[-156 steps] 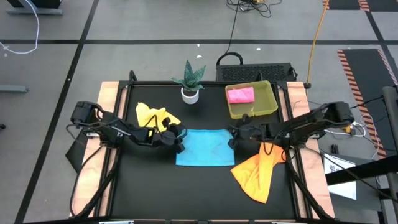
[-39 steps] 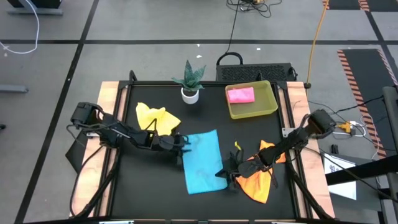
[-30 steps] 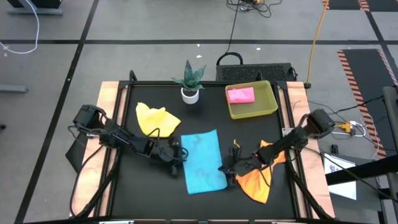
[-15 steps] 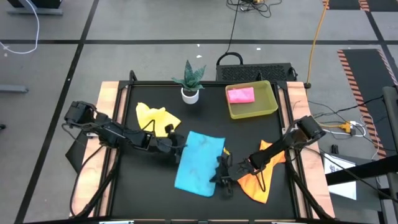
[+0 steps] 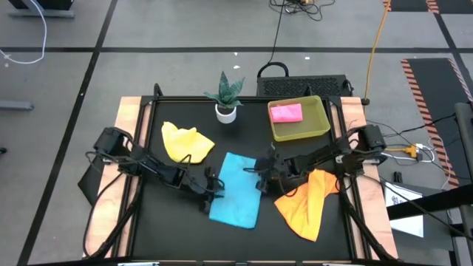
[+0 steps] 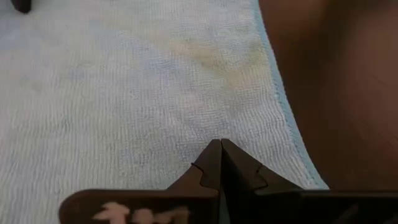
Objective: Fold microfiber towels
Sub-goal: Fold the blue microfiber cloth
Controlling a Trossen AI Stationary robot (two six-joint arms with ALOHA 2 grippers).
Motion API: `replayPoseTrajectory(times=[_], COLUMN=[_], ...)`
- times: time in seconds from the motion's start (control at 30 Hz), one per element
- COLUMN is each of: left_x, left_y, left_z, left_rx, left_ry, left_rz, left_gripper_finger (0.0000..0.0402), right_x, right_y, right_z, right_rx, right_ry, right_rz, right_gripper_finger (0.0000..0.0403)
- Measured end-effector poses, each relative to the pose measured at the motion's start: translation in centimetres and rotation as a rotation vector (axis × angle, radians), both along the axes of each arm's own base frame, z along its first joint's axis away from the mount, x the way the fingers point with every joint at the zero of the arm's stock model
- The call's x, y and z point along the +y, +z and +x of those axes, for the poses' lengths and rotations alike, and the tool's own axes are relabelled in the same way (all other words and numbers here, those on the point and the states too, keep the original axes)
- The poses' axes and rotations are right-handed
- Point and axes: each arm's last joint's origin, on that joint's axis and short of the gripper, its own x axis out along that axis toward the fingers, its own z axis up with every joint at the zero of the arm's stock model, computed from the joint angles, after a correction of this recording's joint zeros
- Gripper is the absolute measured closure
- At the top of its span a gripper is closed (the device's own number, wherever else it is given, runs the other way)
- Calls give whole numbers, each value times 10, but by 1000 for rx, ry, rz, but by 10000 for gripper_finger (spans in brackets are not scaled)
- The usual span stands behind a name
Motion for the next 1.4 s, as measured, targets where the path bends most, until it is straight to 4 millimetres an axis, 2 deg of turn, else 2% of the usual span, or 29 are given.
replayPoseTrajectory(times=[0.13,0.27,0.4,0.5,0.6,0.7,0.83,0.93,1.07,1.17,1.27,1.4], left_x=[15,30,35,26,11,-6,-23,-27,-17,-2,10,12], left_y=[4,22,43,54,52,39,21,12,9,11,23,43], left_z=[3,5,3,2,-1,-6,-17,-22,-20,-17,-12,-9], left_rx=[-32,-101,-169,-211,-189,-108,28,80,56,25,-40,-126], left_ry=[108,204,200,114,-29,-104,-139,-108,47,186,272,217], left_rz=[153,311,291,153,28,-23,-32,9,166,328,452,415], left_gripper_finger=[250,250,250,250,250,250,250,250,250,250,250,250], right_x=[12,48,92,108,108,94,68,47,31,38,57,82], right_y=[-7,-9,1,18,32,24,11,-3,-8,-9,-9,-4], right_z=[-12,-23,-29,-29,-23,-18,-4,0,-3,-11,-18,-24], right_rx=[19,-53,-149,-268,-353,-308,-260,-183,-160,-159,-188,-232], right_ry=[-120,-195,-13,128,204,205,193,137,-77,-199,-222,-139], right_rz=[37,192,292,309,252,184,188,170,81,84,131,168], right_gripper_finger=[403,403,403,403,403,403,403,403,403,403,403,403])
